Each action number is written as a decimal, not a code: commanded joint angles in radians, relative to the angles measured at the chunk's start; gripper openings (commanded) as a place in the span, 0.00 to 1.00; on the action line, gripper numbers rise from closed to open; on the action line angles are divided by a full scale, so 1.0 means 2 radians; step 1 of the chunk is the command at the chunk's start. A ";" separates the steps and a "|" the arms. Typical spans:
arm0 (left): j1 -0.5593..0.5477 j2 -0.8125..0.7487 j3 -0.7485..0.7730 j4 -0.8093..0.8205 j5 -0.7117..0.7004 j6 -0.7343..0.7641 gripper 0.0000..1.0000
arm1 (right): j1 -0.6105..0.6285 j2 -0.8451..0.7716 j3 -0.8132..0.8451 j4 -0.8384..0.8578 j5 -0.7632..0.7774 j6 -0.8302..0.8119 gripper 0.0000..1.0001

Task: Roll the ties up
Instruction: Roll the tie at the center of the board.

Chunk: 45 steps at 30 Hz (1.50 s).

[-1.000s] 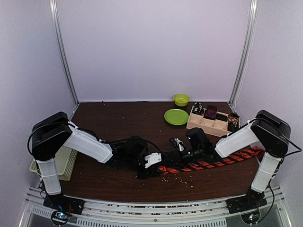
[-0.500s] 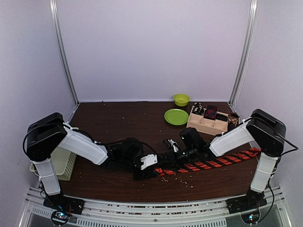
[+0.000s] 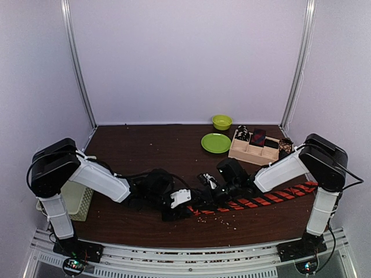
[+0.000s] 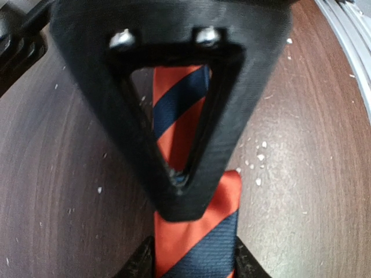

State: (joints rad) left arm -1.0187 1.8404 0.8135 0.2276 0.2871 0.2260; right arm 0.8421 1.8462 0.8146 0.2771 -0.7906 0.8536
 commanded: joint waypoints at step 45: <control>0.034 -0.072 -0.136 0.120 -0.020 -0.038 0.59 | 0.002 0.059 0.028 -0.027 0.031 -0.055 0.00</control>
State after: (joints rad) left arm -0.9565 1.7081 0.5610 0.4248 0.2752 0.1650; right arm 0.8440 1.9488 0.8959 0.2588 -0.7715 0.7620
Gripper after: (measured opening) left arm 0.595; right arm 0.021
